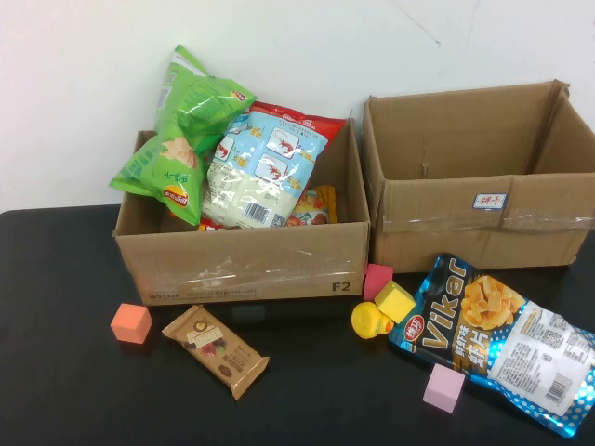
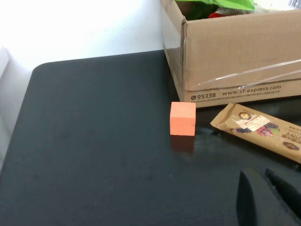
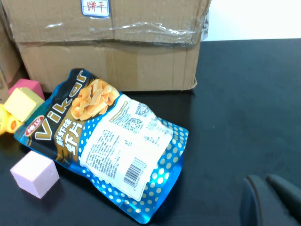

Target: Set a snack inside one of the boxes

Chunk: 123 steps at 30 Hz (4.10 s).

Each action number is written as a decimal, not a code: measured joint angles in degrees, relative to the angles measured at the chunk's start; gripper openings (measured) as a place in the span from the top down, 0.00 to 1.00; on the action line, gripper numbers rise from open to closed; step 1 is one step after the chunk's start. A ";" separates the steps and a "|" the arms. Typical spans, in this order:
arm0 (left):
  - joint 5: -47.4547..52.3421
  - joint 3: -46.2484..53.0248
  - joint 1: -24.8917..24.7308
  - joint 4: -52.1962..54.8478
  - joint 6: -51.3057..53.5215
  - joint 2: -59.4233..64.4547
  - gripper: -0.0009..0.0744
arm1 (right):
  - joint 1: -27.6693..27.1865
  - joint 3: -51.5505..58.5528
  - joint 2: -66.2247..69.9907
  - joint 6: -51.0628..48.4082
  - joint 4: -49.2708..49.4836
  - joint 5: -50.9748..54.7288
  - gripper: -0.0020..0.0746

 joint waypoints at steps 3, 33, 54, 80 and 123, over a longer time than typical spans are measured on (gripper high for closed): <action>0.00 0.00 0.00 0.00 0.00 0.00 0.99 | 0.00 0.00 0.00 0.00 0.00 0.00 0.98; 0.00 0.00 0.00 0.00 0.00 0.00 0.99 | 0.00 0.00 0.00 0.00 0.00 0.00 0.98; 0.00 0.00 0.00 0.00 0.00 0.00 0.99 | 0.00 0.00 -0.13 0.00 3.10 -0.10 0.98; 0.00 0.00 0.00 0.00 0.00 0.00 0.99 | 0.00 0.00 -0.13 -0.63 -3.32 -0.10 0.98; -49.80 0.52 0.00 0.00 0.00 0.00 0.99 | 0.00 0.10 -0.13 1.08 9.37 -37.67 0.98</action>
